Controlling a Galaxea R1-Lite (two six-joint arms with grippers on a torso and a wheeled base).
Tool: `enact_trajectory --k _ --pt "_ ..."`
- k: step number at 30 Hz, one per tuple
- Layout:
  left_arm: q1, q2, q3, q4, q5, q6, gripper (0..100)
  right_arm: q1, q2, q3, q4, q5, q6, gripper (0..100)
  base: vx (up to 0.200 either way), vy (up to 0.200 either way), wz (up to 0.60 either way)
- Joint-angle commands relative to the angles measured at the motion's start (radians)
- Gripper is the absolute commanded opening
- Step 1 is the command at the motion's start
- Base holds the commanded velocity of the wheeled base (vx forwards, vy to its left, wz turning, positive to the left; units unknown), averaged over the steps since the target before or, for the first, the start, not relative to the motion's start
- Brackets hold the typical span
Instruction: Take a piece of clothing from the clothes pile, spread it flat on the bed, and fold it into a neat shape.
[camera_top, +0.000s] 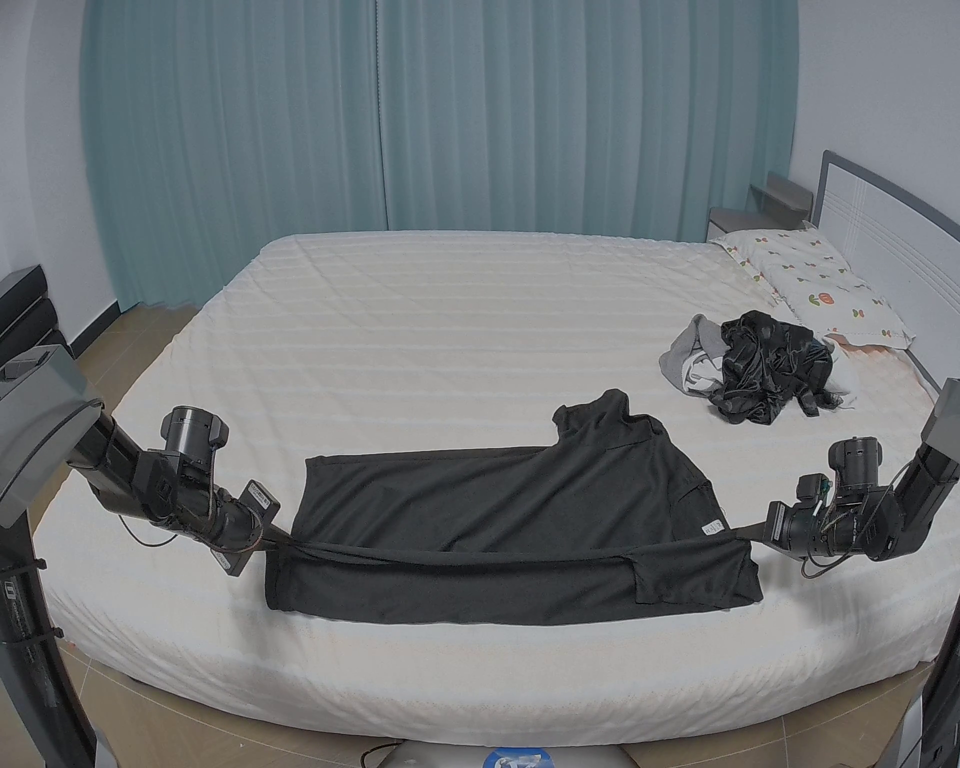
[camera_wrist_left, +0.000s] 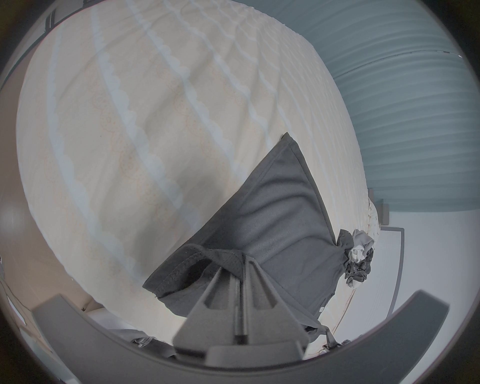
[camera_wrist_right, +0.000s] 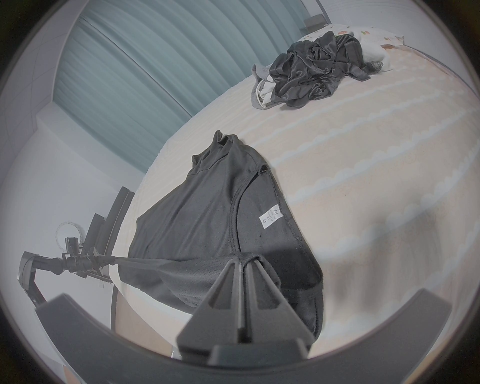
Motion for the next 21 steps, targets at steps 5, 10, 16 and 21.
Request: enact_trajectory --k 5,10,16,21 --pt "-0.017 0.032 -0.019 -0.001 0.043 0.003 0 0.009 0.024 -0.006 -0.002 0.001 -0.001 0 0.000 0.000 0.00" --pt "-0.037 0.049 -0.027 -0.001 0.097 -0.002 0 0.009 0.042 -0.014 -0.002 0.001 -0.001 0 0.000 0.000 0.00" --pt "-0.039 0.051 -0.027 -0.001 0.097 -0.002 0 0.009 0.060 -0.012 -0.027 0.002 0.004 0 0.000 0.000 0.00" --pt "-0.040 0.051 -0.027 -0.001 0.099 0.000 100 0.011 0.093 -0.014 -0.046 0.001 0.002 0 0.000 0.000 0.00"
